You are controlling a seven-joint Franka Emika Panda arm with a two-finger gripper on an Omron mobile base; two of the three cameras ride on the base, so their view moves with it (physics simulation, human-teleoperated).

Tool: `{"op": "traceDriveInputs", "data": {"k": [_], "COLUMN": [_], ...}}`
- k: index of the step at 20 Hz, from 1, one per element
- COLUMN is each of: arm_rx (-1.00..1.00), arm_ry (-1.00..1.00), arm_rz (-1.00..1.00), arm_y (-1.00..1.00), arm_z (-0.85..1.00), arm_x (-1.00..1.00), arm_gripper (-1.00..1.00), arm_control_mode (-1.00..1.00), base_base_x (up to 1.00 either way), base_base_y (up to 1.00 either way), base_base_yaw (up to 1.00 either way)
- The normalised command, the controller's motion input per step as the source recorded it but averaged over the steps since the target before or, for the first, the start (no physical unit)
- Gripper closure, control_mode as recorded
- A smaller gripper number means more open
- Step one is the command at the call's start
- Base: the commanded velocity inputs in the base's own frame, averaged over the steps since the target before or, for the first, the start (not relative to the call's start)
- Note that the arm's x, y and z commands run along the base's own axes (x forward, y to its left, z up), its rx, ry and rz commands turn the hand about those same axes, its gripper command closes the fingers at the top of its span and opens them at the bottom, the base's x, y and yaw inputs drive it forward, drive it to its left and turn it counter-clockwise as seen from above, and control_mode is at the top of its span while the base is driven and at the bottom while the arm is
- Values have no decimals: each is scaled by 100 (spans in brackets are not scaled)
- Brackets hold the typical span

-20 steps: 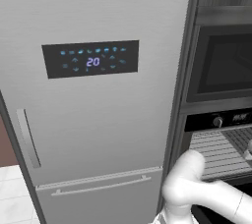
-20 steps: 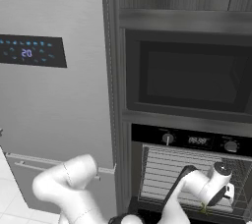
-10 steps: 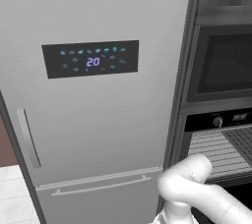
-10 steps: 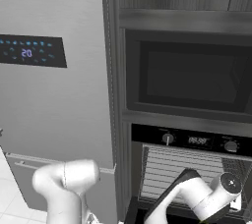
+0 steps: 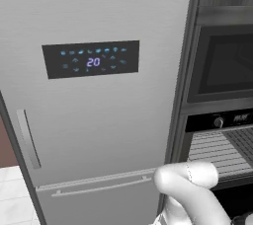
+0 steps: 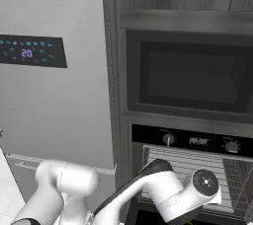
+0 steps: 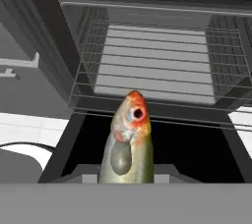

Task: Take the fish from the oven and place it on the plate on the counter.

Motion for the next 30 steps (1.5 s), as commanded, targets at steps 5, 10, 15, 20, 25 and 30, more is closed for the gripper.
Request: {"op": "traceDriveInputs", "data": {"k": [5,10,15,20,25,30], "arm_rx": [-9,-7,-2,-3,4,10], "arm_ry": [-1,6,17,24,16,0], "arm_rz": [5,-1,-12,-25,-24,-22], "arm_y": [79,88,72,87,38,23], "arm_z": [100,100,77,59,8,11], "arm_x": [-21,2,40,36,16,0], "arm_gripper": [100,100,100,100,100,100], "arm_control_mode": [-100,-100,-100,-100,-100,-100], "base_base_x": [0,0,0,0,0,0], "base_base_y": [0,0,0,0,0,0], "base_base_yaw": [0,0,0,0,0,0]}}
